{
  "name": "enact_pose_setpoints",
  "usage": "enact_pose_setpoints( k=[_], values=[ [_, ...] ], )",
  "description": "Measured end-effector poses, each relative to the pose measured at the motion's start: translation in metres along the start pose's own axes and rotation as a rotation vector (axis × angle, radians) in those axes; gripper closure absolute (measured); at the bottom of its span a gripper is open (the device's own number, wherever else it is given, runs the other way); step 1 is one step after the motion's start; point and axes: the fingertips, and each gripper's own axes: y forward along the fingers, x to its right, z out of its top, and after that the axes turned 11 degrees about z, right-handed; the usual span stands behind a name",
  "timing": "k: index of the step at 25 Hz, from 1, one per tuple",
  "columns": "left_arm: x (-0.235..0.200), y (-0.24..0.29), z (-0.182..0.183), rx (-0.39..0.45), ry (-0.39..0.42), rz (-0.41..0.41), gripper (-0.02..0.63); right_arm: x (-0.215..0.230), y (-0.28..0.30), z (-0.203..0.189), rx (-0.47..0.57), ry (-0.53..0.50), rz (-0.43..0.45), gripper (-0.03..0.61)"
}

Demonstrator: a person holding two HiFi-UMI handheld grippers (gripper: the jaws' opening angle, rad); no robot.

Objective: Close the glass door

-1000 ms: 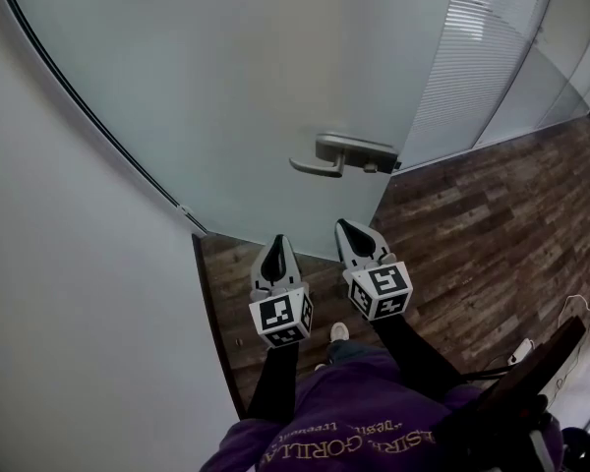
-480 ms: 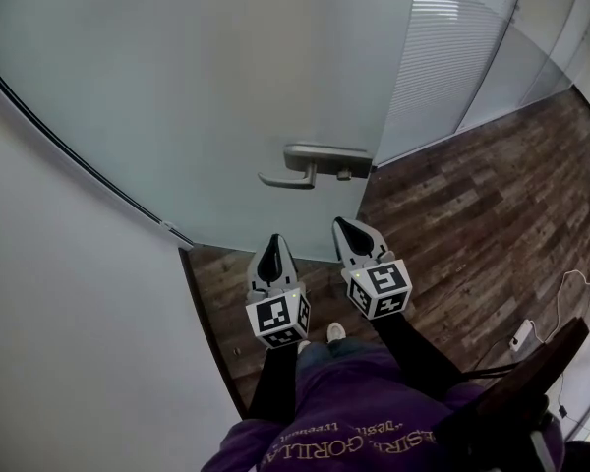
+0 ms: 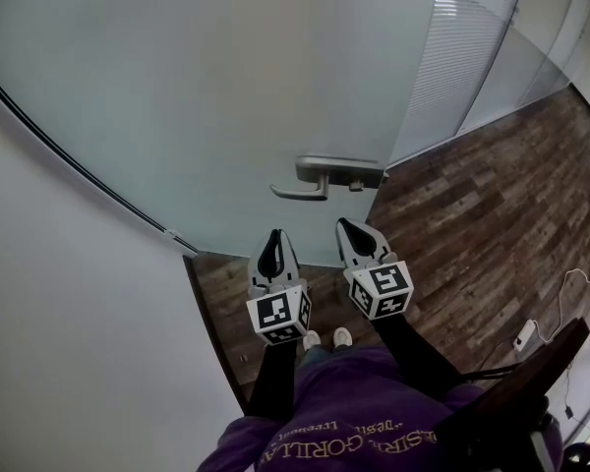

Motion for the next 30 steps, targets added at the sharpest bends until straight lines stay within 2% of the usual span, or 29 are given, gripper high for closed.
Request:
enact_pose_setpoints(
  k=[3,5,6,12,17,23,27,30],
  values=[
    [-0.004,0.007,0.004,-0.005,0.037,-0.006,0.612,-0.001,0.009,0.001,0.002,0.003,-0.006,0.588],
    [-0.005,0.011,0.006,0.0,0.098,-0.024,0.608,-0.003,0.014,0.0,0.003,0.004,-0.008,0.588],
    [-0.003,0.013,0.006,0.0,0.141,-0.041,0.58,-0.004,0.016,-0.001,0.002,0.005,-0.009,0.588],
    [0.01,0.027,0.016,0.052,0.432,-0.125,0.5,-0.005,0.023,-0.003,-0.001,0.007,-0.021,0.588],
    [0.023,0.045,0.024,0.096,0.633,-0.193,0.483,0.001,0.021,-0.004,0.003,0.018,-0.044,0.588],
    [0.028,0.063,0.014,0.102,0.966,-0.246,0.465,0.008,0.019,-0.004,0.01,0.018,-0.065,0.588],
    [0.031,0.064,0.009,0.134,1.134,-0.275,0.463,0.011,0.017,-0.006,0.008,0.022,-0.076,0.588],
    [0.025,0.07,-0.004,0.096,1.289,-0.28,0.463,0.014,0.018,-0.008,0.006,0.02,-0.073,0.588]
  ],
)
